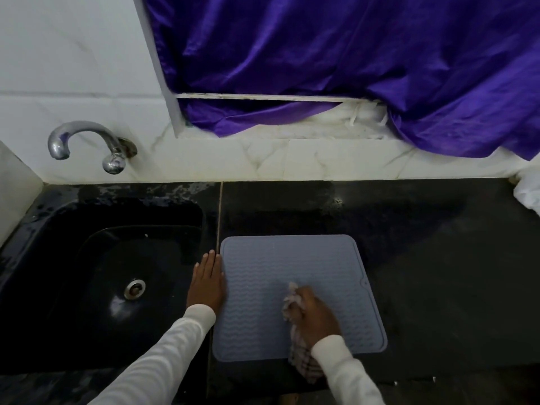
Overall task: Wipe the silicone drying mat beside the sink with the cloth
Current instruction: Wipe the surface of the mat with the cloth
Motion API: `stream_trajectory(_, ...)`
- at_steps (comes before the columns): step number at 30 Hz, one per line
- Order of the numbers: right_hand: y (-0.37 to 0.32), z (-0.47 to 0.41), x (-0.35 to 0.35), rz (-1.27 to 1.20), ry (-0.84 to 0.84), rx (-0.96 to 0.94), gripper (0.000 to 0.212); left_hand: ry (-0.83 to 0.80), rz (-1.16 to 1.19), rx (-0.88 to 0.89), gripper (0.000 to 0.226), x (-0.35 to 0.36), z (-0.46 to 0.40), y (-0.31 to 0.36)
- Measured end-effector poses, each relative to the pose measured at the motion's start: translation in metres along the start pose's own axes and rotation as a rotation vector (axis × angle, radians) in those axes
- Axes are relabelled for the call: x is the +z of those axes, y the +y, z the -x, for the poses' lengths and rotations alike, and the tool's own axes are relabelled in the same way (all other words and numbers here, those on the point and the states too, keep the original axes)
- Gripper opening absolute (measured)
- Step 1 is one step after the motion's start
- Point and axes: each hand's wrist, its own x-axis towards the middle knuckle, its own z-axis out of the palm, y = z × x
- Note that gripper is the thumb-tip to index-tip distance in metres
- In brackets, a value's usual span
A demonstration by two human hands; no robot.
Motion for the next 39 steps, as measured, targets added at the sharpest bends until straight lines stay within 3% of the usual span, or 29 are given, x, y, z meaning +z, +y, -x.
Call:
stream_trajectory(4,-0.048,-0.001,0.067,0.161,-0.129,-0.100,0.039,-0.023,0.006,0.059,0.071,-0.004,0.000,-0.007)
stream_trajectory(7,-0.067,-0.006,0.102,0.468,-0.126,-0.145,0.050,-0.010,-0.016,0.099,0.069,-0.004,0.000,-0.014)
stream_trajectory(9,-0.077,-0.012,0.101,0.440,-0.223,-0.026,0.053,-0.021,-0.051,0.115,0.064,-0.004,0.000,-0.019)
stream_trajectory(15,-0.054,-0.010,0.137,0.595,-0.142,-0.083,0.052,-0.020,-0.005,0.119,0.056,-0.001,-0.001,-0.017)
stream_trajectory(19,-0.046,-0.004,0.122,0.659,-0.046,-0.070,0.052,-0.012,0.035,0.127,0.057,0.003,-0.002,-0.020)
stream_trajectory(24,-0.036,0.000,0.092,0.695,0.036,0.113,0.076,0.022,0.053,0.145,0.061,0.008,-0.002,-0.024)
stream_trajectory(27,-0.021,0.001,0.080,0.659,0.030,0.169,0.062,0.037,0.070,0.157,0.060,0.007,-0.001,-0.025)
stream_trajectory(31,-0.003,0.002,0.053,0.616,0.084,0.225,0.065,0.029,0.079,0.171,0.059,0.003,0.001,-0.025)
stream_trajectory(39,0.061,-0.011,-0.020,0.452,0.228,0.543,0.062,0.012,0.014,0.154,0.060,0.000,0.001,-0.025)
